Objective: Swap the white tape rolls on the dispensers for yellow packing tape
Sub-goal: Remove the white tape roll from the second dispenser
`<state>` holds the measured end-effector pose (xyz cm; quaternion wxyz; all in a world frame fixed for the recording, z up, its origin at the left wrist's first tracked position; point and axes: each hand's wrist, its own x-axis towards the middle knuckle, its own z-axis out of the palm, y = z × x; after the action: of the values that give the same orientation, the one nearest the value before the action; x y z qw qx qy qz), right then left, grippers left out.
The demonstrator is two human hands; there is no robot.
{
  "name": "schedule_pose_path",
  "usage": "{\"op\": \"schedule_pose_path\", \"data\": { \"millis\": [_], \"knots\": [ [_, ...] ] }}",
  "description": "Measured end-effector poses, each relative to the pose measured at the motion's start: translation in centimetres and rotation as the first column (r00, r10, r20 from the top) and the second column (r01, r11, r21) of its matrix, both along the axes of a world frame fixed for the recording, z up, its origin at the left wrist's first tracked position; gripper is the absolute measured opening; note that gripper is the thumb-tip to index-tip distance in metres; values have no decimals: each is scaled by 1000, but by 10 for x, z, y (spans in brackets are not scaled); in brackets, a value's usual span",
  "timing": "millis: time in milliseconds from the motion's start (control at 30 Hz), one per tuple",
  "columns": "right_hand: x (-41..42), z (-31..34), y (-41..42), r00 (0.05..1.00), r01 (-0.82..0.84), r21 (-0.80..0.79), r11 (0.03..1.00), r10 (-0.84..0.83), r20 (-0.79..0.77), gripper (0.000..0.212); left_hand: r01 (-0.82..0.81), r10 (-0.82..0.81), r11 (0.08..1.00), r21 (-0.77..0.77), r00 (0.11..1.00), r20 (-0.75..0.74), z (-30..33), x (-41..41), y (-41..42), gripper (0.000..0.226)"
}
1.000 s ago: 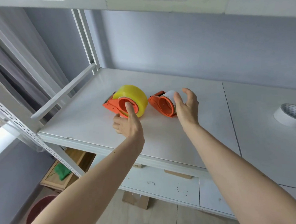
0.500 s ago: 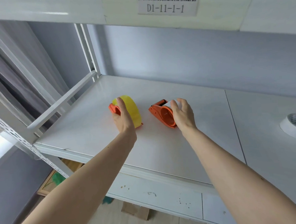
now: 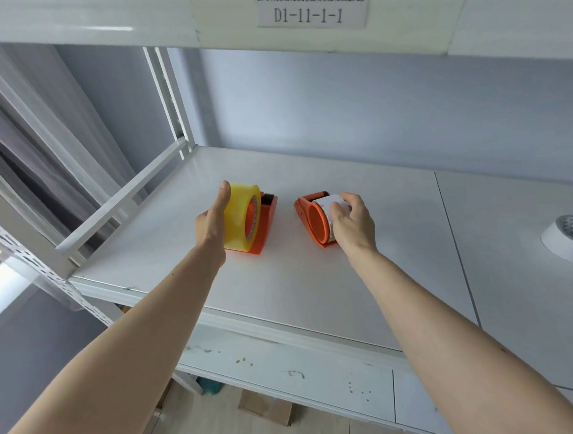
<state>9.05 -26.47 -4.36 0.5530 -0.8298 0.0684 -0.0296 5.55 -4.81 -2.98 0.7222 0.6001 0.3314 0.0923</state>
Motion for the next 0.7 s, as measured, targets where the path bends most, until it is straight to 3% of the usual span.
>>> {"op": "schedule_pose_path", "data": {
  "millis": [133, 267, 433, 600, 700],
  "knots": [
    [-1, 1, -2, 1000, 4, 22, 1000, -4, -11, 41, -119, 115, 992, 47, 990, 78, 2, -8, -7, 52],
    [-2, 2, -6, 999, 12, 33, 999, -11, -35, 41, -254, 227, 962, 102, 947, 226, 6, -16, -17, 73],
    [-4, 1, -8, 998, 6, 74, 997, -2, -57, 21, -311, 191, 920, 237, 886, 423, 31, -21, -46, 58],
    [-5, 3, -5, 998, -13, 67, 998, 16, -54, 23, -34, -70, 957, 290, 937, 342, 41, -9, -85, 34],
    [-5, 2, -3, 997, -16, 94, 995, 23, -73, 21, 179, -232, 925, 337, 965, 125, 26, 2, -106, 36]
  ]
}}
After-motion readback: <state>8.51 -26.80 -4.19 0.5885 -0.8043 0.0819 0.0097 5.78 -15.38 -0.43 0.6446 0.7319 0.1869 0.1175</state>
